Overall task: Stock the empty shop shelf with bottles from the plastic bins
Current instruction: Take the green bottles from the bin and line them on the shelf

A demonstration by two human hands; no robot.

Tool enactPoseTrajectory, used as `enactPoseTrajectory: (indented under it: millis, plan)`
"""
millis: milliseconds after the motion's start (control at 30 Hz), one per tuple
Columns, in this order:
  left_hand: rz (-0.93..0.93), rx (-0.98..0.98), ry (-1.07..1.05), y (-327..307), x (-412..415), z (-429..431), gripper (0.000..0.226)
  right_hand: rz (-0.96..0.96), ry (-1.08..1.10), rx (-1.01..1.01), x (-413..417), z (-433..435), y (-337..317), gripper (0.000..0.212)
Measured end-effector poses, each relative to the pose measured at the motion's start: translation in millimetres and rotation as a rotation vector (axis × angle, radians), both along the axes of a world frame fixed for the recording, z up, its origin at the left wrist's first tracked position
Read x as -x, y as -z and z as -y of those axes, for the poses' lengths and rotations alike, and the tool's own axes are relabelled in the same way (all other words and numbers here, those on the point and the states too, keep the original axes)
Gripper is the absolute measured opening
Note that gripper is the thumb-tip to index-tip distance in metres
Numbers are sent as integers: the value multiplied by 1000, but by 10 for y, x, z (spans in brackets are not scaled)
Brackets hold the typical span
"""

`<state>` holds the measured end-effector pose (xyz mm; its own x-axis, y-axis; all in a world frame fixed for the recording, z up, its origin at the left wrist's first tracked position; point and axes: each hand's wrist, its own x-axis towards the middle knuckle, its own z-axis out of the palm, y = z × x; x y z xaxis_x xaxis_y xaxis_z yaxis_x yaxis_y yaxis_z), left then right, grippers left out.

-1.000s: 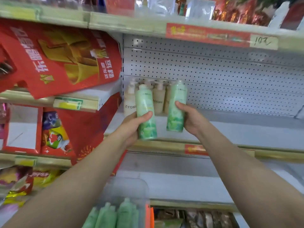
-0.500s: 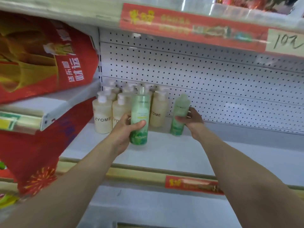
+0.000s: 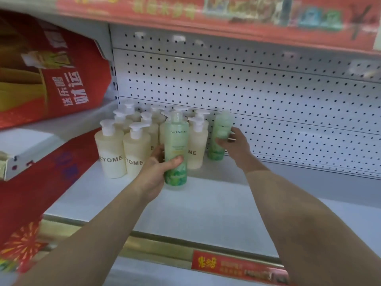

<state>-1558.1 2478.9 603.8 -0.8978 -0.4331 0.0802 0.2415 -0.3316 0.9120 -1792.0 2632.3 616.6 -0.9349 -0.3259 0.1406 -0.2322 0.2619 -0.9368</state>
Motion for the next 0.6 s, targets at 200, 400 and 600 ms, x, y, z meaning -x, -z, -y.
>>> enactPoseTrajectory:
  millis: [200,400,600]
  plan:
    - [-12,-8,0,-2,115,-15,65,-29,18,-27,74,61,-4,63]
    - [-13,-31,-6,-22,174,-50,58,-44,66,-58,72,90,-16,61]
    - [-18,-33,23,-73,202,-188,54,-13,52,-86,26,59,-56,58]
